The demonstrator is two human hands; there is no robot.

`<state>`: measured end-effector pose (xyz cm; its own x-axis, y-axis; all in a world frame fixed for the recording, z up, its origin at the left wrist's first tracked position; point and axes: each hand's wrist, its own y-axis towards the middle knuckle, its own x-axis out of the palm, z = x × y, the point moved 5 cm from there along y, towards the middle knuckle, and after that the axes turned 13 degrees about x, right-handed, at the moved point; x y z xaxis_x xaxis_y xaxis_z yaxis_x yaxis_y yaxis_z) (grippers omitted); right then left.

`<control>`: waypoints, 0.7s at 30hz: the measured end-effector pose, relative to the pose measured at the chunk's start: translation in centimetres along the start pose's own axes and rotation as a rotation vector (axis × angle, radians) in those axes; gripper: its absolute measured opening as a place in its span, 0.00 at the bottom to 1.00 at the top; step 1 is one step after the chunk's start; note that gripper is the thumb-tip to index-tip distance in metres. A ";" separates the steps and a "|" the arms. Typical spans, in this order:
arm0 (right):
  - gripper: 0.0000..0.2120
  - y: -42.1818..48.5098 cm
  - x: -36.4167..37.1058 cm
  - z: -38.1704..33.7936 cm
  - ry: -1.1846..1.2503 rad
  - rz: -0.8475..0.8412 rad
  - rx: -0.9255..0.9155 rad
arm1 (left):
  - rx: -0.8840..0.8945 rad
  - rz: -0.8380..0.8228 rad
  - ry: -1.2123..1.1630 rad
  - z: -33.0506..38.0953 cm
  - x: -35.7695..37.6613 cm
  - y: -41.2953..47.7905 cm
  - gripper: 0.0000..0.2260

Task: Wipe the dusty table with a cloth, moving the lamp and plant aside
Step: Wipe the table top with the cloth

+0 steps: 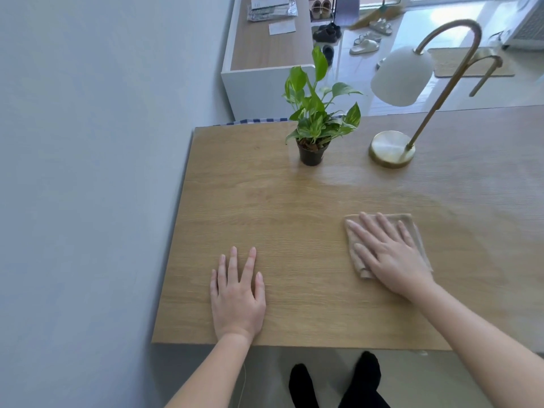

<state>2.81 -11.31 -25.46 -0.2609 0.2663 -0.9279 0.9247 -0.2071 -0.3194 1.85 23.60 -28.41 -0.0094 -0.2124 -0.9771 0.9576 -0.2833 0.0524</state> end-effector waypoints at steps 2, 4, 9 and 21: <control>0.26 0.9 -1.4 3.6 0.026 0.032 0.128 | 0.010 0.000 -0.020 -0.1 0.1 0.1 0.26; 0.27 3.0 -2.5 5.1 0.073 0.063 0.309 | 0.014 0.007 -0.044 0.0 0.1 0.4 0.26; 0.28 7.4 -2.8 -2.2 0.163 0.056 0.443 | 0.024 0.000 -0.058 0.0 0.3 0.6 0.26; 0.27 7.9 -2.7 -1.5 0.102 0.063 0.234 | 0.039 -0.013 -0.232 0.2 0.1 2.3 0.26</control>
<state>11.26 -12.27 -25.16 -0.1649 0.3366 -0.9271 0.8457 -0.4354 -0.3085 3.96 22.72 -28.35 -0.0918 -0.4165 -0.9045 0.9452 -0.3222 0.0524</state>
